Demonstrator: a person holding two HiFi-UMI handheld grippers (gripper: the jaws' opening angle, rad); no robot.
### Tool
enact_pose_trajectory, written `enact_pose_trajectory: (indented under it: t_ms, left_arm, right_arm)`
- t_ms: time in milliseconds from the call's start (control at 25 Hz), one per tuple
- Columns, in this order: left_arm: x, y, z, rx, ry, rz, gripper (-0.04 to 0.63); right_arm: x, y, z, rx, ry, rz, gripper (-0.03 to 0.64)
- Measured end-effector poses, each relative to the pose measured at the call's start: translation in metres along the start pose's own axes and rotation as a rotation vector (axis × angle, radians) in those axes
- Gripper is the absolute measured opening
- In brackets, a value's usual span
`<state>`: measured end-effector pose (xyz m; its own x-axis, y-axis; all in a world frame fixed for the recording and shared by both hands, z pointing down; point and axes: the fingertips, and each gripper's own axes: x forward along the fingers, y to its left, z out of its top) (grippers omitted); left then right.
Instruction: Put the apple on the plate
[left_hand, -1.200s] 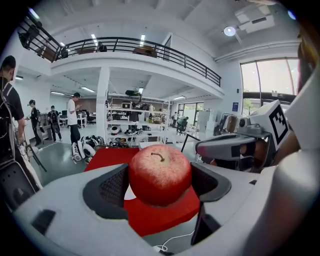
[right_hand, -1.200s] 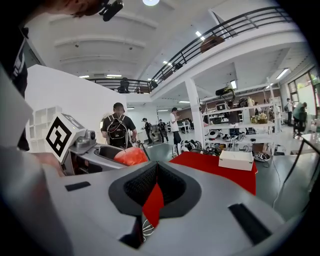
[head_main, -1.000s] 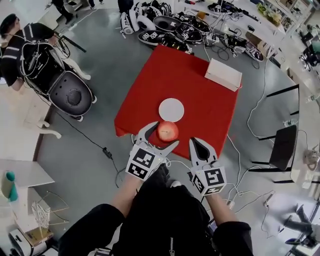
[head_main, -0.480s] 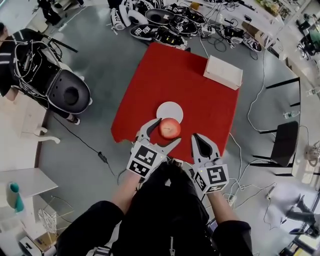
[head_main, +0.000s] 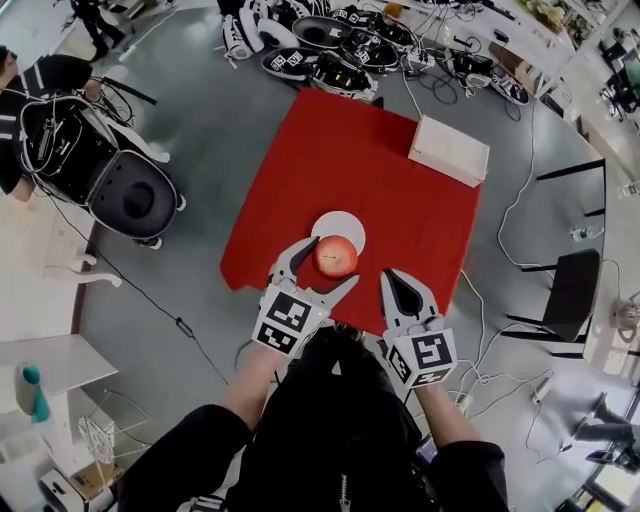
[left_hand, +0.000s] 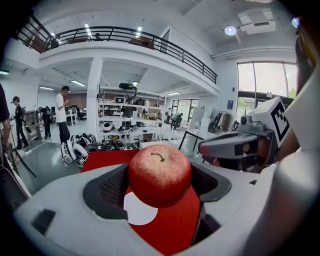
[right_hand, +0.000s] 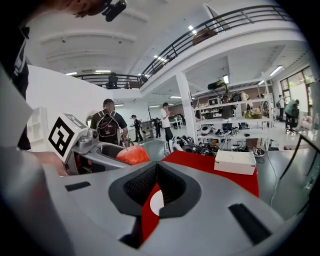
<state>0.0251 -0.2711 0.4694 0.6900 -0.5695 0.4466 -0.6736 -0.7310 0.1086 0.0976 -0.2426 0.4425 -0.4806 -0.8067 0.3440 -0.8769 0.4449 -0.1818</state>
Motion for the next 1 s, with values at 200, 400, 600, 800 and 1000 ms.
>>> enact_pose_trajectory:
  t_ms: [200, 400, 600, 800, 1000]
  left_arm:
    - [0.011, 0.009, -0.001, -0.009, 0.01, 0.006, 0.387]
    - [0.019, 0.018, -0.008, -0.009, 0.005, 0.013, 0.388]
    - [0.038, 0.025, -0.022, -0.007, 0.002, 0.026, 0.387]
    - [0.056, 0.047, -0.052, -0.048, -0.019, 0.044, 0.388]
    - [0.078, 0.063, -0.078, -0.042, 0.007, 0.054, 0.387]
  right_arm:
    - [0.008, -0.009, 0.0, 0.001, 0.016, 0.004, 0.011]
    - [0.016, -0.014, -0.003, 0.01, 0.02, 0.003, 0.011]
    - [0.018, -0.021, -0.01, 0.024, 0.039, 0.0, 0.011]
    - [0.025, -0.018, -0.028, 0.033, 0.061, -0.015, 0.011]
    - [0.033, -0.023, -0.04, 0.081, 0.076, -0.03, 0.011]
